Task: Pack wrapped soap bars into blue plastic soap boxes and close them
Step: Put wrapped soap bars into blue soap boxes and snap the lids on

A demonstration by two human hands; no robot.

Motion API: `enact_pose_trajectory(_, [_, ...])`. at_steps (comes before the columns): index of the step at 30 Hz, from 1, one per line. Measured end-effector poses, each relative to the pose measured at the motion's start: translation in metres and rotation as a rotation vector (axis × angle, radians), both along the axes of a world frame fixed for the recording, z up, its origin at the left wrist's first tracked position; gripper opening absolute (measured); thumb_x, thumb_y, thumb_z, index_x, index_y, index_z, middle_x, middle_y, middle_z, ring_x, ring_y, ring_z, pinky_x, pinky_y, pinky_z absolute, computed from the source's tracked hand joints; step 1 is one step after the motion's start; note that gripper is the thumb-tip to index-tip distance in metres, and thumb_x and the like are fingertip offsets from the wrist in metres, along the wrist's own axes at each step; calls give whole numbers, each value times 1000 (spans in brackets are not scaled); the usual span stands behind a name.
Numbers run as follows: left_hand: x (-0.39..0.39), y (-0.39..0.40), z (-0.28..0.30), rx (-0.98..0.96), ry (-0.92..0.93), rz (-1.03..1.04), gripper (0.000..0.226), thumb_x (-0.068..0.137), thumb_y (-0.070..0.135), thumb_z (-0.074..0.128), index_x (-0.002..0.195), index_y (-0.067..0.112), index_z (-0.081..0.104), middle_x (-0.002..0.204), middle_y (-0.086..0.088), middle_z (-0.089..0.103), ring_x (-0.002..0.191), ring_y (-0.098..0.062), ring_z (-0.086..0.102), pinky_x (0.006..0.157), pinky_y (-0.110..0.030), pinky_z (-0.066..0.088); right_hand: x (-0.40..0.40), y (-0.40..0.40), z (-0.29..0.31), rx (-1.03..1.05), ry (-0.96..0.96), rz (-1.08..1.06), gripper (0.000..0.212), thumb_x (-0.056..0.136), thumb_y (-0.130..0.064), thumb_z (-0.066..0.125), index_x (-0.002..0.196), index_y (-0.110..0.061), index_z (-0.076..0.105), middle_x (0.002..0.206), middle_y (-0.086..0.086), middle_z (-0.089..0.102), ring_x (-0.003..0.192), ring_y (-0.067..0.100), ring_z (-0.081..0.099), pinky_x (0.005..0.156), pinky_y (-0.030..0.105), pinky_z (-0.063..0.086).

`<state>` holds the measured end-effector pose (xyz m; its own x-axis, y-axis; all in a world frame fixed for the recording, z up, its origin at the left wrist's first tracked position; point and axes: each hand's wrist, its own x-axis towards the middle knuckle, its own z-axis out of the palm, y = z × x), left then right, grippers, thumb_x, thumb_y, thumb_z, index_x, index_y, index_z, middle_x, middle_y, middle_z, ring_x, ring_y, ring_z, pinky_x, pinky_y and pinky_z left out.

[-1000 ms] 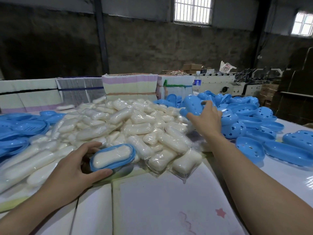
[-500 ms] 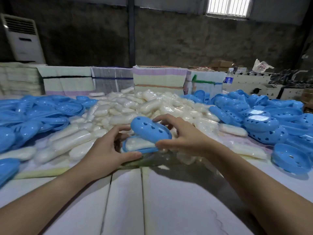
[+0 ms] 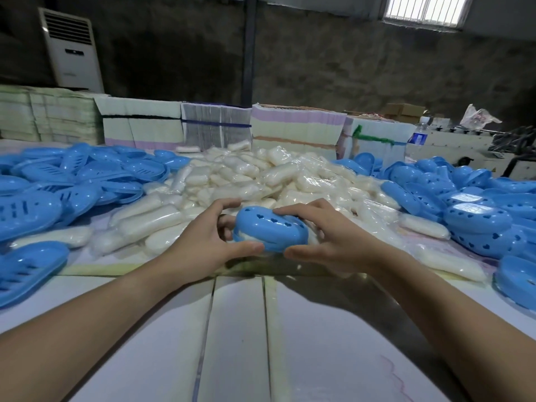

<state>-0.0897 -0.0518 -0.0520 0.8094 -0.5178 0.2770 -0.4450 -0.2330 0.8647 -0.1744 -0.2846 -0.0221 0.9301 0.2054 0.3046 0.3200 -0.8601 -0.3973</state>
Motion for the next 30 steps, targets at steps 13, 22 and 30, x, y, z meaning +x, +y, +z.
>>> enact_pose_trajectory(13, [1,1,1,-37,-36,-24,48,65,75,63,106,49,64,93,4,71,83,-19,67,84,-48,55,5,10,-9,-74,-143,-49,46,86,-41,59,128,-47,44,101,-11,57,99,-1,40,78,19,37])
enact_pose_trajectory(22, [-15,6,16,7,201,31,82,50,49,94,122,35,59,103,-8,73,91,-24,72,79,-32,55,5,13,-13,-255,-251,-30,57,88,-40,67,140,-31,44,122,-7,58,101,15,46,85,29,38])
enact_pose_trajectory(30, [-33,-11,27,-714,697,-95,55,59,11,79,113,3,68,106,-18,76,90,-17,76,76,-22,62,3,31,-6,49,-323,-93,60,84,-43,66,138,-36,41,118,-10,58,100,12,53,84,24,41])
